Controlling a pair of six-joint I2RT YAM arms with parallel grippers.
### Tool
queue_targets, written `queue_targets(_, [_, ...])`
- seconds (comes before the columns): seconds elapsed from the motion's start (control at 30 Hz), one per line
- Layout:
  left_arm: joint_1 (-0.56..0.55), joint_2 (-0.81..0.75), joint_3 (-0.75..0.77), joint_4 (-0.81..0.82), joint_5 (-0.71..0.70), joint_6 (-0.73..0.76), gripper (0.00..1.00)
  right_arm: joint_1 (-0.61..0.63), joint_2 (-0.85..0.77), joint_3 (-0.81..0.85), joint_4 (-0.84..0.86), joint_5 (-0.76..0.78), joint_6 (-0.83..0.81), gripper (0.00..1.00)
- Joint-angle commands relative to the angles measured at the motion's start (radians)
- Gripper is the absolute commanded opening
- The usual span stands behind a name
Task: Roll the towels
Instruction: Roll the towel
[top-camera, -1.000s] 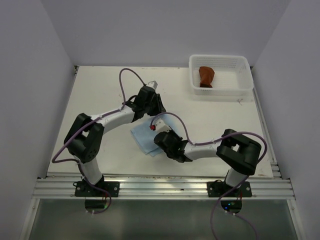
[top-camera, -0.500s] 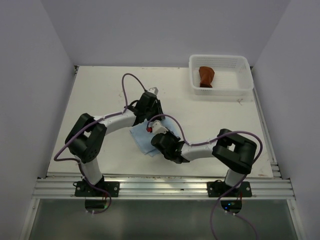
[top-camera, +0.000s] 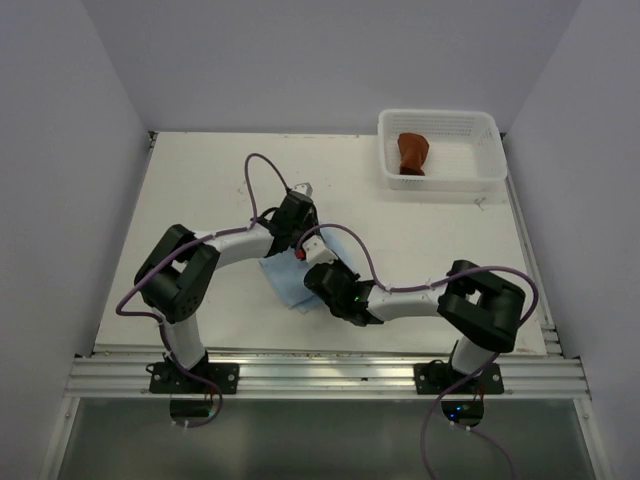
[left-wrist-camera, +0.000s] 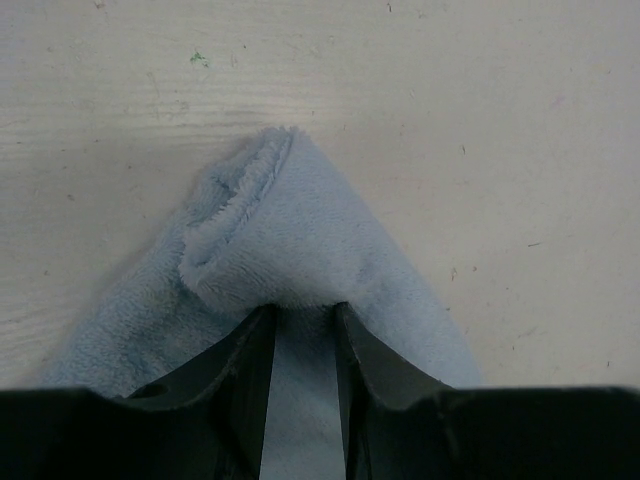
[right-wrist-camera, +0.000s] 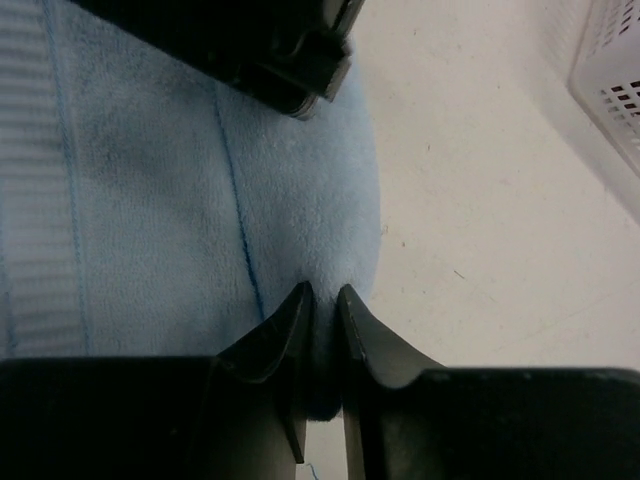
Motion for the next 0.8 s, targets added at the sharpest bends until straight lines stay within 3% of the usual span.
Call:
queue_targets(0.0, [0.008,0.022,-0.039,0.004,-0.059,0.003,0.34,0.002,-0.113,-0.015,0.017,-0.021,0.071,0.22])
queue_targets(0.07, [0.011,0.021,-0.05,0.009,-0.059,0.0,0.34,-0.003,-0.15,-0.024,0.009,-0.033,0.094,0.29])
queue_targets(0.3, [0.012,0.018,-0.067,0.021,-0.053,-0.009,0.33,-0.067,-0.299,-0.071,-0.04,-0.183,0.243,0.37])
queue_targets(0.67, [0.012,-0.013,-0.099,0.033,-0.047,-0.023,0.33,-0.349,-0.388,-0.171,0.024,-0.686,0.521,0.45])
queue_targets(0.77, [0.014,-0.014,-0.102,0.032,-0.042,-0.024,0.33,-0.386,-0.367,-0.173,0.046,-0.757,0.562,0.52])
